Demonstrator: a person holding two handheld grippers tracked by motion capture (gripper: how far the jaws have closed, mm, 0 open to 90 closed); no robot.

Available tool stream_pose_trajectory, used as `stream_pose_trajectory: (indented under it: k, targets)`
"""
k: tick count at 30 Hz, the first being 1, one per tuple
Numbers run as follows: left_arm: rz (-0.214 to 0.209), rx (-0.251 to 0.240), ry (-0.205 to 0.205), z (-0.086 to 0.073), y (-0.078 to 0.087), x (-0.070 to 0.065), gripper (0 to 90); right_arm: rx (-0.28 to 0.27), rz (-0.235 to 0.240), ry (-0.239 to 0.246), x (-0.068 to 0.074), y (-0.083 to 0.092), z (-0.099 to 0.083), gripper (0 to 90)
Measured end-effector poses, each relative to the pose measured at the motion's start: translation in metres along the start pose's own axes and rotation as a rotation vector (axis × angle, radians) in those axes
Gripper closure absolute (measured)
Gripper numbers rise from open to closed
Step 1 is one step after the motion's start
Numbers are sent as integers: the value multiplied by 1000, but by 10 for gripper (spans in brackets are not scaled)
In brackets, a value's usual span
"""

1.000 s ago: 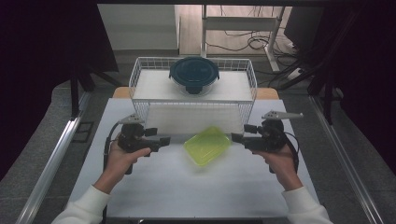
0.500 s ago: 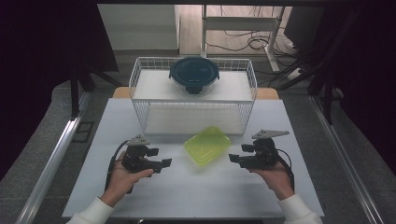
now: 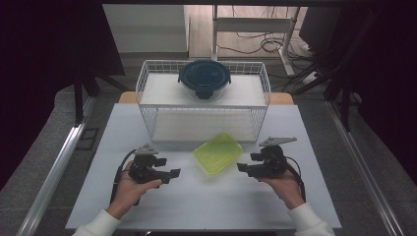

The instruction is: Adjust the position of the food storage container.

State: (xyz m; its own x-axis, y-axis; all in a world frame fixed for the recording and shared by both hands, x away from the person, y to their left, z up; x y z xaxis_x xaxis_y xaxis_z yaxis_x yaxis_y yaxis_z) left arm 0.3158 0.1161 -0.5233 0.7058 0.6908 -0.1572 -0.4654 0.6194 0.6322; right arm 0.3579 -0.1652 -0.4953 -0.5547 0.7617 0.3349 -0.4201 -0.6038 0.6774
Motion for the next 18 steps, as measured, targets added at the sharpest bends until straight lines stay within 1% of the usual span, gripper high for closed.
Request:
stream_pose_trajectory:
  k: [5, 8, 13, 15, 18]
  targets:
    - [9, 1, 6, -1, 1, 3, 269, 5, -3, -1, 2, -3, 3, 296]
    - [7, 7, 5, -2, -1, 3, 268, 3, -6, -2, 3, -5, 4, 312]
    - [8, 25, -2, -4, -4, 4, 268, 11, -21, 0, -1, -6, 6, 346]
    - [6, 31, -1, -5, -6, 5, 267, 11, -30, -2, -4, -6, 8, 375]
    - [5, 41, 4, -7, -8, 6, 268, 16, -37, -4, -9, -8, 12, 444]
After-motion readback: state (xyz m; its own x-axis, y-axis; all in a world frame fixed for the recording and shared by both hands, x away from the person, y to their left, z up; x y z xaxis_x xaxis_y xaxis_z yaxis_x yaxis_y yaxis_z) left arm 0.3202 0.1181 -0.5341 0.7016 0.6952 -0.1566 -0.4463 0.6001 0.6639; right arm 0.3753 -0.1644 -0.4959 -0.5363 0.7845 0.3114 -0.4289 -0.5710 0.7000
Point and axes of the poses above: each handheld gripper's, and its own axes: y roughly backward along the jaws, z roughly out of its top, x roughly to its left, the point moved 8 cm from there along -y, roughly forward along the jaws, and after that the axes turned 11 degrees about -y, right-handed, at the moved point
